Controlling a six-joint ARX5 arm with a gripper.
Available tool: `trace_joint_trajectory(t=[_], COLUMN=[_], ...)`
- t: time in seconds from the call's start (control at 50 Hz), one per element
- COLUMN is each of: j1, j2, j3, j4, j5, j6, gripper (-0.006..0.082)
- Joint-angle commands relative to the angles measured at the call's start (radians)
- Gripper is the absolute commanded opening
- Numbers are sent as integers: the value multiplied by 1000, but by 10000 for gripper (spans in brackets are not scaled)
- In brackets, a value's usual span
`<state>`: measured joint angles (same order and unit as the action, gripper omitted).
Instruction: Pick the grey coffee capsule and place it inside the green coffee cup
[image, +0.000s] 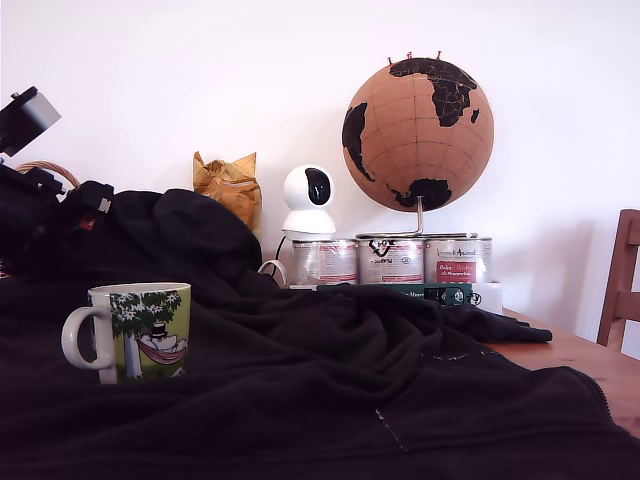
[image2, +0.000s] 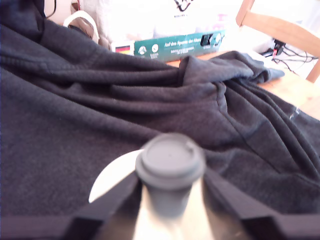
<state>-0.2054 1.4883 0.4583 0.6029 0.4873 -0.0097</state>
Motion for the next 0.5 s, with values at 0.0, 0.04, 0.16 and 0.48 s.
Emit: trace_joint_trajectory(t=[0.0, 0.04, 0.16, 0.48], j1=[-2, -2, -2, 3], j2=[-37, -63, -161, -518], j3=[9, 10, 12, 14], j4=[2, -2, -17, -207], j5=[-3, -8, -49, -223], j6=[9, 6, -1, -9], gripper=[664, 664, 620, -14])
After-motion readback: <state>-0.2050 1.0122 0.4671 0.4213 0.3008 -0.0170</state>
